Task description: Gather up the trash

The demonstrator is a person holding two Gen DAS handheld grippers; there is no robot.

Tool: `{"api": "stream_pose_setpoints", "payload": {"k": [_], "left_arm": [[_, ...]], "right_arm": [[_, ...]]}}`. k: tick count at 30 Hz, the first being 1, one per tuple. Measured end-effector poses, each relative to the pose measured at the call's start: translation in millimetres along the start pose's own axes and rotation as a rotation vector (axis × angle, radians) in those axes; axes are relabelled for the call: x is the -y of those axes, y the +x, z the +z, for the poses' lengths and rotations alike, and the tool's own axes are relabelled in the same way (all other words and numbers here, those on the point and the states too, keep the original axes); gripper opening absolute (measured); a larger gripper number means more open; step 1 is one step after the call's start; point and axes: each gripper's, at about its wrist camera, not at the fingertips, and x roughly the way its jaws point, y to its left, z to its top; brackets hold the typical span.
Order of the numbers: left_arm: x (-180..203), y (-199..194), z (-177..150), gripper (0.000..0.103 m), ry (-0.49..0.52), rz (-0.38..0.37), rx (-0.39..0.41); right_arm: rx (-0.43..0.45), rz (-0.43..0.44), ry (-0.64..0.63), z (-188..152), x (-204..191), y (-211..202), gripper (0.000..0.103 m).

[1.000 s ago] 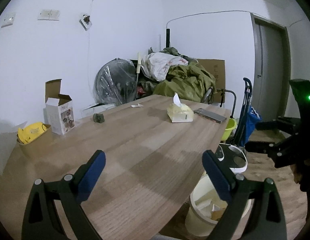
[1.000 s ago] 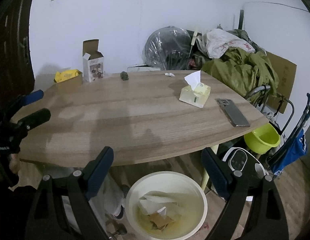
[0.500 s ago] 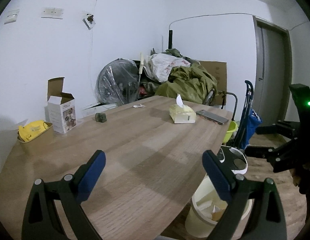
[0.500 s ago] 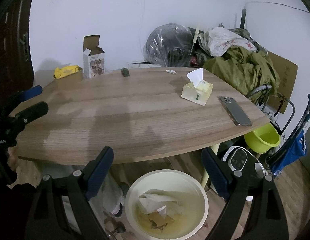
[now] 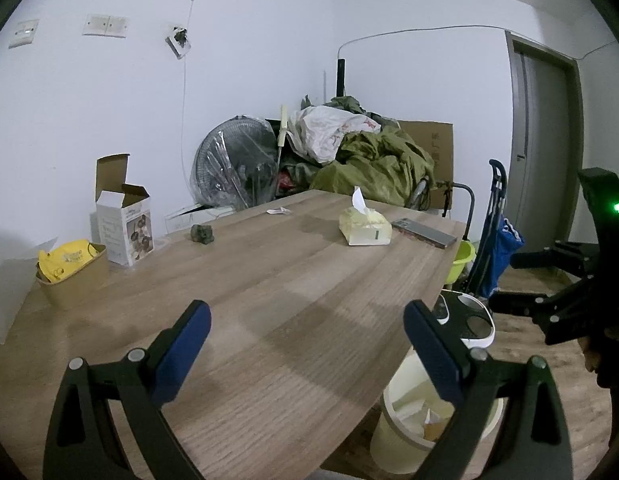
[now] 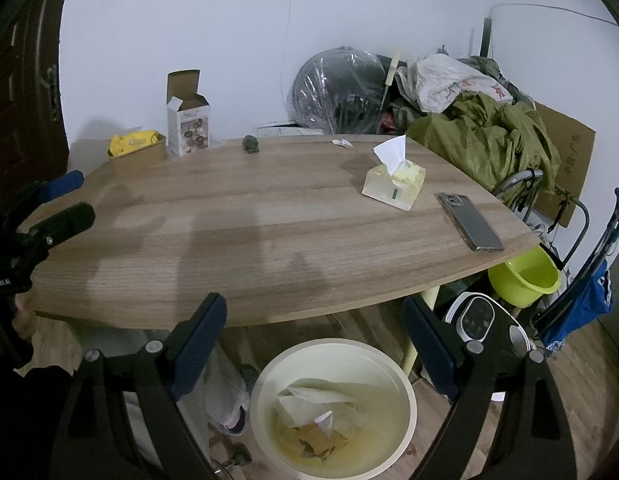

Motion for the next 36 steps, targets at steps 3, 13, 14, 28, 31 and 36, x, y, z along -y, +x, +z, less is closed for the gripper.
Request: {"api": "stream_pose_setpoints", "payload": {"k": [3, 13, 14, 28, 31, 36], "left_arm": [[-2.2, -1.6, 0.7, 0.097, 0.0, -0.001, 0.003], [-1.7, -3.9, 1.1, 0.097, 0.009, 0.006, 0.004], [-1.3, -3.7, 1.0, 0.097, 0.009, 0.006, 0.003], [-0.9, -4.7, 6.1, 0.097, 0.038, 0.001, 0.0], [-0.6, -4.0, 5.8, 0.097, 0.039, 0.0, 0.0], [-1.5, -4.5, 6.3, 0.097, 0.042, -0.003, 0.0]], "right_arm": [[0.0, -0.002, 0.001, -0.4, 0.1, -0.7, 0.088], [0.001, -0.003, 0.004, -2.8, 1.0, -1.8, 0.088], [0.001, -0.003, 0.004, -2.8, 1.0, -1.7, 0.088], [0.003, -0.006, 0.008, -3.2, 2.3, -2.9, 0.088], [0.003, -0.005, 0.008, -3.2, 2.3, -3.0, 0.088], [0.003, -0.005, 0.009, -3.3, 2.6, -3.1, 0.088]]}}
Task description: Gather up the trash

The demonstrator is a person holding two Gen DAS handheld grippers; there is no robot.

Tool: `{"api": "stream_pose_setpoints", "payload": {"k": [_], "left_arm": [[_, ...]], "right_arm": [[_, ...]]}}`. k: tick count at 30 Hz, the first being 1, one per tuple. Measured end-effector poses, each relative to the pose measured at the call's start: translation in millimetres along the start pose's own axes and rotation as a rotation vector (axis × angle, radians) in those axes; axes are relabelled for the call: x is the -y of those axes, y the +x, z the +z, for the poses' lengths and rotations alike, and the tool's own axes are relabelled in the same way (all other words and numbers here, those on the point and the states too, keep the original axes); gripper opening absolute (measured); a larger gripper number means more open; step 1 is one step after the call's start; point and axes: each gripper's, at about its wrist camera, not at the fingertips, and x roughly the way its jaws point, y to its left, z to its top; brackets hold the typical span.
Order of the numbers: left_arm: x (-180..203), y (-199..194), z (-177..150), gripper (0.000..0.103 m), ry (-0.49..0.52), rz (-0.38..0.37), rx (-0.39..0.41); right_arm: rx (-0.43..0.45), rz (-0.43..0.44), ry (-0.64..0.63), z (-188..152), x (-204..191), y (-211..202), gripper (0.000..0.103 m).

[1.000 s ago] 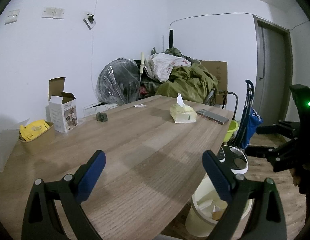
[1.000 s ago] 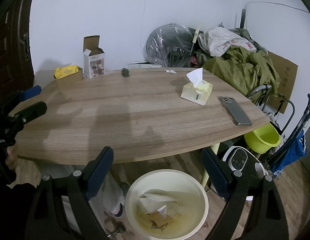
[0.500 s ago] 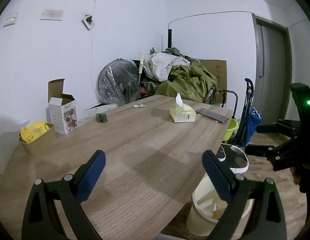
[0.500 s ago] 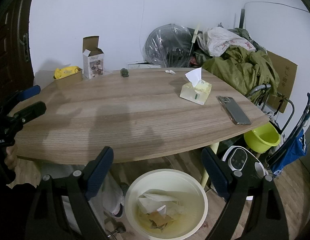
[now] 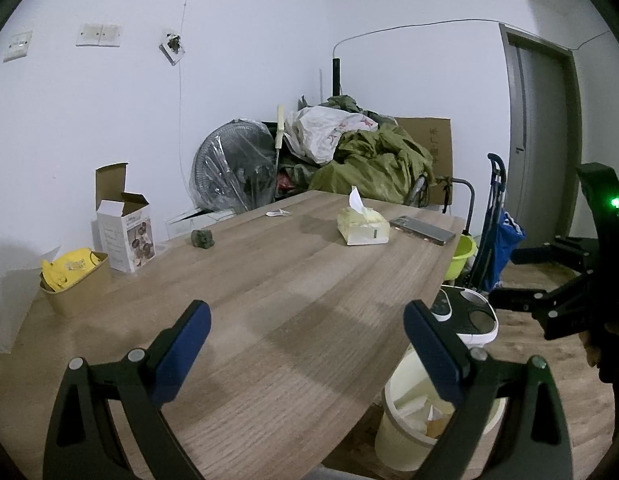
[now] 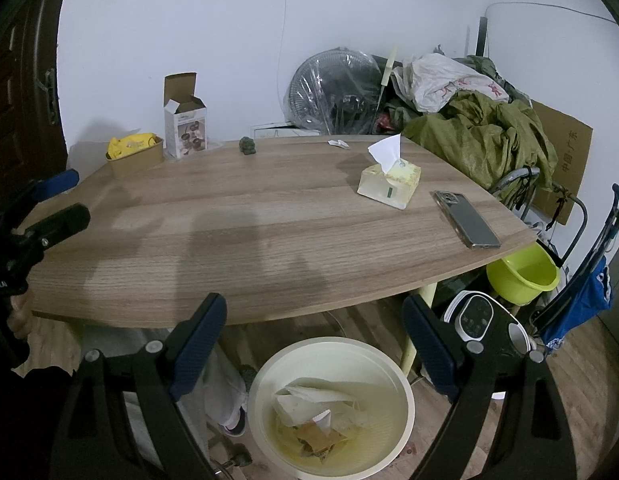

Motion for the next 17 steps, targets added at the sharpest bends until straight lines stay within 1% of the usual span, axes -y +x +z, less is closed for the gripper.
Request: {"api": "stream_pose_setpoints", "payload": {"k": [17], "left_arm": [[0.9, 0.5, 1.4, 0.097, 0.016, -0.004, 0.0]], "right_arm": [[-0.003, -0.002, 0.011, -2.1, -0.4, 2.7, 0.088]]}}
